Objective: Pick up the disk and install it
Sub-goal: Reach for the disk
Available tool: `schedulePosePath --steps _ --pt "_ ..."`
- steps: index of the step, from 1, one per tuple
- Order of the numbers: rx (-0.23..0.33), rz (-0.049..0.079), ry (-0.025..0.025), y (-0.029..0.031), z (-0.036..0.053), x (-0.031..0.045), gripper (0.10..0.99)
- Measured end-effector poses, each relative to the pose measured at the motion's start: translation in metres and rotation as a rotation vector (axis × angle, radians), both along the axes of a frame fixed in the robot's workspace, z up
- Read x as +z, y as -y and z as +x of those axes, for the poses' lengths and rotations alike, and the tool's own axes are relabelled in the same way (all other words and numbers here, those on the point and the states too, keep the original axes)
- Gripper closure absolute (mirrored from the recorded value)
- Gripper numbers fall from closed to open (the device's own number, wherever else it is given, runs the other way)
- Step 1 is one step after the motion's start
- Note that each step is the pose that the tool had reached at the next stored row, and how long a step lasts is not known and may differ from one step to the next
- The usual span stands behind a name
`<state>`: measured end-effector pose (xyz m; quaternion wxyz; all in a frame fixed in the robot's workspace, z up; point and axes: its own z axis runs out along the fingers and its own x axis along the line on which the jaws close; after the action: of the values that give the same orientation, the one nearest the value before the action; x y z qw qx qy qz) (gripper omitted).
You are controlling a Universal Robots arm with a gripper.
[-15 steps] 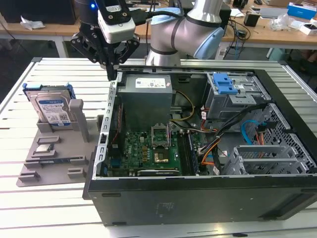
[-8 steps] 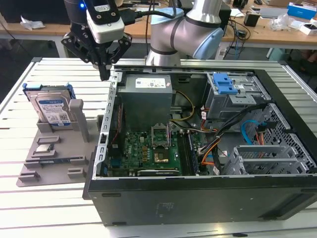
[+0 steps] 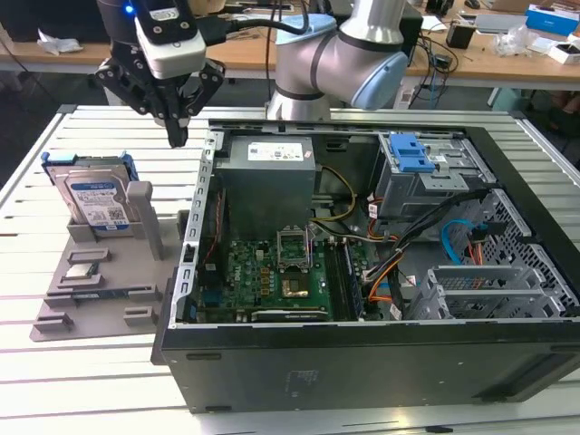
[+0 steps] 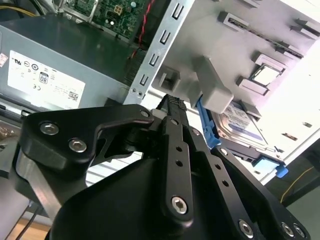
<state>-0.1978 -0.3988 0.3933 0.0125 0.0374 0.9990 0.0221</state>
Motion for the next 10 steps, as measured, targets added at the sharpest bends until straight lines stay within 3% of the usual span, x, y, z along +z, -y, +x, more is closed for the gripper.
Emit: schedulePosePath --steps 4,10 --pt "0.0 0.0 0.0 0.0 -0.0071 0.0 0.984" --pt "0.0 0.0 -0.0001 0.0 -0.0279 0.0 0.984"
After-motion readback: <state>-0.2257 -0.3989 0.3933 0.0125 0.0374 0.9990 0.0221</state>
